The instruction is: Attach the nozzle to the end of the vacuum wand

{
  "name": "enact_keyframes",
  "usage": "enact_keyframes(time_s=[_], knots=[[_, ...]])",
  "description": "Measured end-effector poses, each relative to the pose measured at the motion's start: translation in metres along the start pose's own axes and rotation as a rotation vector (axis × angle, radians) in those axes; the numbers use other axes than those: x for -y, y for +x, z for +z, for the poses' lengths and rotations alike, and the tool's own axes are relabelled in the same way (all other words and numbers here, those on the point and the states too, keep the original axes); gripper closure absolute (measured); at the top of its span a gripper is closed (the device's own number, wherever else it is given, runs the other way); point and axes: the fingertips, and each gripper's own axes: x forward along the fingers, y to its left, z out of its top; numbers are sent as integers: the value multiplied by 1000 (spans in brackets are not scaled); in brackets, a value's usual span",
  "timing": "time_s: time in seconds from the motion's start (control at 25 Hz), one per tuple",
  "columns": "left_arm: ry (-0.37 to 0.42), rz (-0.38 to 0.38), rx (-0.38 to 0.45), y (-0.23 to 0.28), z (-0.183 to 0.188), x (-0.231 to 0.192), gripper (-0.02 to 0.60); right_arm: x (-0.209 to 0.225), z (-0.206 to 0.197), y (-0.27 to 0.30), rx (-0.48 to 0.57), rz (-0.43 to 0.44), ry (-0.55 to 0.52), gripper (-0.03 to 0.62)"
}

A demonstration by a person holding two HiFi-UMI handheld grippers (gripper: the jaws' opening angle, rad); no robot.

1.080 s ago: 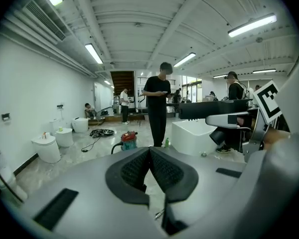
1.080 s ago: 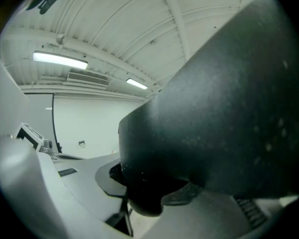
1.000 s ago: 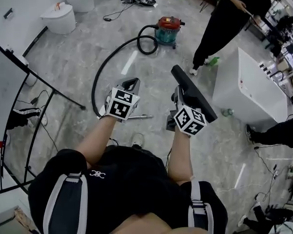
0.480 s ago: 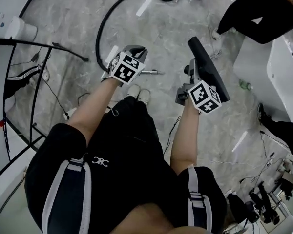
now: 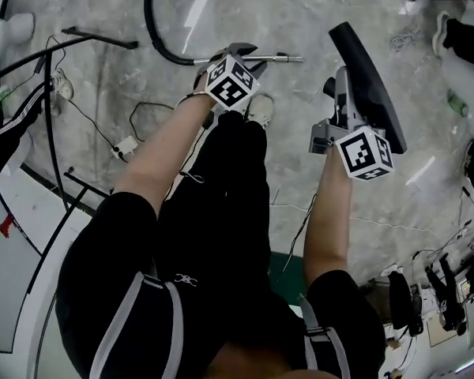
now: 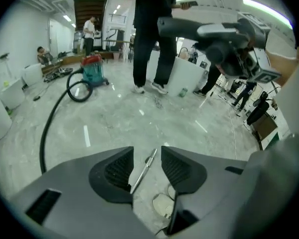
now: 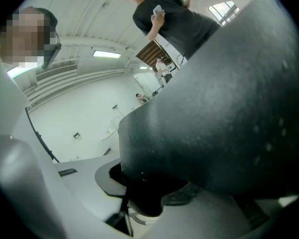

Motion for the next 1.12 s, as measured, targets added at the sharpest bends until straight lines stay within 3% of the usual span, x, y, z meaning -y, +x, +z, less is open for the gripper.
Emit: enact_keyframes(time_s=[0.24,0.44,0.76,0.92,1.12], knots=[[29,-62,-130,131,-120,-7,383,84,-119,59,-120,-28,5,442],[159,-59,-204,223,-185,-10,376,151,-193,96,-158,-44,14,442],[354,-82,-297,341,-235,-15,376,232,-243,137,-121,-81,50,442],[455,-85,-361,367,-256,-24,371,247,-248,153,-89,-80,84,442],[430,-87,-394,359,-259,-25,402,261,-249,144,-66,-152,117,442]])
